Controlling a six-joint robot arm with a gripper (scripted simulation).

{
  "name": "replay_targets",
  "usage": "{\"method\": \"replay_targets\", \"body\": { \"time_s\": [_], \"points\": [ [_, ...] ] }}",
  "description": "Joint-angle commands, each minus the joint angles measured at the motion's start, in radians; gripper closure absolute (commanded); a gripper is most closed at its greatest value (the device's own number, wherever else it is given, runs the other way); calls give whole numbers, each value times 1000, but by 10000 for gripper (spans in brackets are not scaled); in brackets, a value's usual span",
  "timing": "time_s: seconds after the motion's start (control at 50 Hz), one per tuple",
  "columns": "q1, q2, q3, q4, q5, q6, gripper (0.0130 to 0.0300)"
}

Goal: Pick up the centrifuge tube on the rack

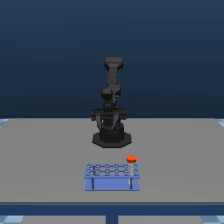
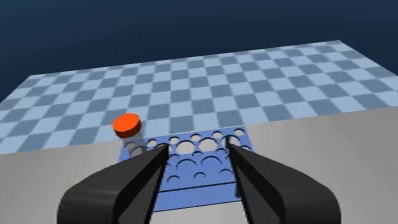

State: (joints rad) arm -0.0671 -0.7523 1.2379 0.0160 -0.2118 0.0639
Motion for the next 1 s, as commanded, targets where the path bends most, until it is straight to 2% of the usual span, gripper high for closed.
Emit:
{"method": "replay_targets", "body": {
  "time_s": [0.02, 0.5, 0.7, 0.76, 0.8, 0.86, 0.9, 0.96, 1.0],
  "points": [
    [6, 4, -2, 20, -1, -20, 130],
    [54, 49, -25, 204, -14, -192, 130],
    [92, 88, -47, 335, -24, -314, 130],
    [115, 115, -62, 413, -31, -385, 130],
    [115, 115, -62, 413, -31, -385, 130],
    [142, 148, -82, 493, -39, -458, 130],
    [142, 148, -82, 493, -39, -458, 130],
    [170, 186, -107, 573, -48, -531, 130],
    [170, 186, -107, 573, -48, -531, 130]
  ]
}}
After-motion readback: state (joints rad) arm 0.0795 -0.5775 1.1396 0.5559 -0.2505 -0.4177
